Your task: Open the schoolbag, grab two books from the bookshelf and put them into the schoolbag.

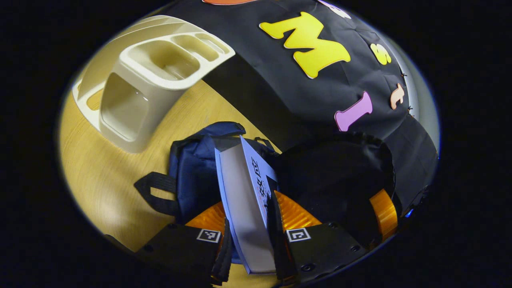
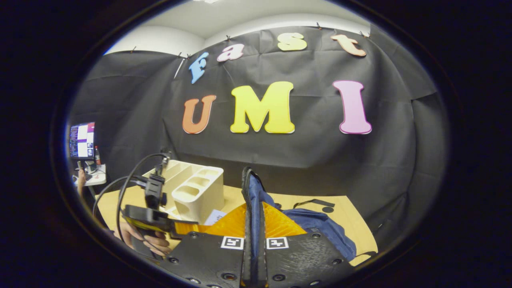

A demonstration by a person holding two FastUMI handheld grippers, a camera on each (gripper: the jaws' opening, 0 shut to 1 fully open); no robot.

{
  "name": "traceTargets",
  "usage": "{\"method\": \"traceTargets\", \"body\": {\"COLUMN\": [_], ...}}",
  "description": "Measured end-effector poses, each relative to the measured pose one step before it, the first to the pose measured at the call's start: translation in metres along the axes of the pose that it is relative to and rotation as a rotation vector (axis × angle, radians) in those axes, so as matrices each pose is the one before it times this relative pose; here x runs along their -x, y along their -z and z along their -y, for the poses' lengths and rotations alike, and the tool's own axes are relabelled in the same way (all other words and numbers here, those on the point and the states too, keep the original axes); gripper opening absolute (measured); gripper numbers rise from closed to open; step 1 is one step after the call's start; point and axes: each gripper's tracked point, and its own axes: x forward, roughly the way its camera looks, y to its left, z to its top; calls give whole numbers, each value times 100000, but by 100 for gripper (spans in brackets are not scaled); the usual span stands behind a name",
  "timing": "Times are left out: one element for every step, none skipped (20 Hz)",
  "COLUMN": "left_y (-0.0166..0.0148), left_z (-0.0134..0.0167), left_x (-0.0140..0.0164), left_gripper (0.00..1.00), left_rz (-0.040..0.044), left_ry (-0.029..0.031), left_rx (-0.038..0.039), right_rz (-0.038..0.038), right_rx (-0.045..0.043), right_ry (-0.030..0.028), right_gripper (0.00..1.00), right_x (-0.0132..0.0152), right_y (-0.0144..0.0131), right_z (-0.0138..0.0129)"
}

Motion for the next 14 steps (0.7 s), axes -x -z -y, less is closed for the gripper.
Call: {"method": "traceTargets", "body": {"left_y": [89,87,37,599,510,564,336,365,273,-61,-44,51,-7,-215], "left_z": [388,379,330,244,203,190,195,231,134,300,-73,-315,-149,-44], "left_x": [-662,-704,-810,-1155,-1011,-700,-433,-358,-257,-173,-41,-178,43,-167], "left_gripper": [45,45,45,46,45,46,46,46,46,46,46,48,52,54], "left_rz": [-131,261,1069,-293,-529,-201,213,469,324,871,765,349,763,223], "left_ry": [503,471,987,492,771,509,308,-124,-185,-273,-1326,-1518,-955,-776], "left_rx": [-722,-247,-1510,-1646,24,1164,99,-1548,-155,103,-1590,-3248,-1529,-400], "right_rz": [412,373,558,628,501,361,217,1,-290,-73,-179,-261,76,302], "right_rx": [585,585,650,508,422,-17,-1100,-1376,-883,-647,-738,-517,-314,-482], "right_ry": [-45,4,87,-95,308,303,-288,-695,-143,261,105,191,95,431], "right_gripper": [6,6,6,6,6,6,6,6,6,6,6,6,6,3], "right_x": [44,2,12,173,13,17,-32,9,-77,2,-33,-26,48,146], "right_y": [-247,-270,-279,-178,-148,-88,-139,55,70,176,90,214,113,126], "right_z": [-182,-275,-138,-169,-25,157,-51,-288,-75,124,93,-33,104,267]}}
